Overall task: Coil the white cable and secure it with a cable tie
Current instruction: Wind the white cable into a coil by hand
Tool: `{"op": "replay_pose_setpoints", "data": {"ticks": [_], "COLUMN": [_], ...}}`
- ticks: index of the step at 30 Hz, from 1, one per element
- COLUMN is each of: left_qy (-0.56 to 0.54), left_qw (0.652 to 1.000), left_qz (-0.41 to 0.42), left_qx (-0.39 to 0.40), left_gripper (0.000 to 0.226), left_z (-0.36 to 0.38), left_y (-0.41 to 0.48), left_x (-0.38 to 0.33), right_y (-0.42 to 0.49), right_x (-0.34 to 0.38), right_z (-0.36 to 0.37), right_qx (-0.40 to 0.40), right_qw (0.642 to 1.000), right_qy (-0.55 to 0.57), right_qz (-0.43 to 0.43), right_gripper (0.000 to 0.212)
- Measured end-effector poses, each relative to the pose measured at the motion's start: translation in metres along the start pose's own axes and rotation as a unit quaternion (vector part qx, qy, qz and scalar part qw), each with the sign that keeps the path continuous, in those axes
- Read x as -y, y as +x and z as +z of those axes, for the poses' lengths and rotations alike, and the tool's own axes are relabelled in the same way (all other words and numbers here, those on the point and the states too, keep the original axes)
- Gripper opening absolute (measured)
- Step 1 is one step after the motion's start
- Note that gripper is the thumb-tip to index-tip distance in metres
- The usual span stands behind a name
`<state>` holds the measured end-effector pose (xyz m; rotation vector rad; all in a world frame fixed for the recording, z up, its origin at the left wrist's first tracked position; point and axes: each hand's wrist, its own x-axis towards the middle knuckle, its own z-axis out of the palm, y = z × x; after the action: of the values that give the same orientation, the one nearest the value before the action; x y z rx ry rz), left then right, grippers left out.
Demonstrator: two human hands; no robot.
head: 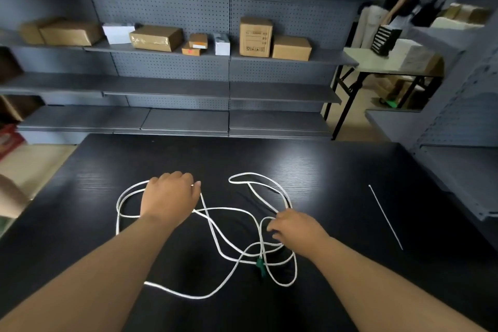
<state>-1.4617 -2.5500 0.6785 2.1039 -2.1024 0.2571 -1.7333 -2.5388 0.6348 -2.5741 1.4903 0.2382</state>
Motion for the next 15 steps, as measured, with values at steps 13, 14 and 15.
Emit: {"op": "replay_pose_setpoints", "data": {"ticks": [13, 14, 15], "left_qy": [0.016, 0.019, 0.022], "left_qw": [0.999, 0.999, 0.999], "left_qz": [-0.038, -0.039, -0.04], "left_qx": [0.0, 0.001, -0.001], "left_gripper": [0.033, 0.034, 0.034], "left_z": [-0.005, -0.006, -0.008], "left_y": [-0.016, -0.016, -0.016], "left_x": [-0.01, -0.01, -0.01], "right_y": [0.015, 0.018, 0.019], "right_x": [0.022, 0.018, 0.016], "right_z": [0.024, 0.026, 0.026], "right_qx": [0.034, 0.005, -0.007], "right_qw": [0.968, 0.974, 0.973], "right_qy": [-0.171, -0.154, -0.152], "right_qz": [-0.178, -0.166, -0.172], "right_gripper": [0.028, 0.031, 0.028]}}
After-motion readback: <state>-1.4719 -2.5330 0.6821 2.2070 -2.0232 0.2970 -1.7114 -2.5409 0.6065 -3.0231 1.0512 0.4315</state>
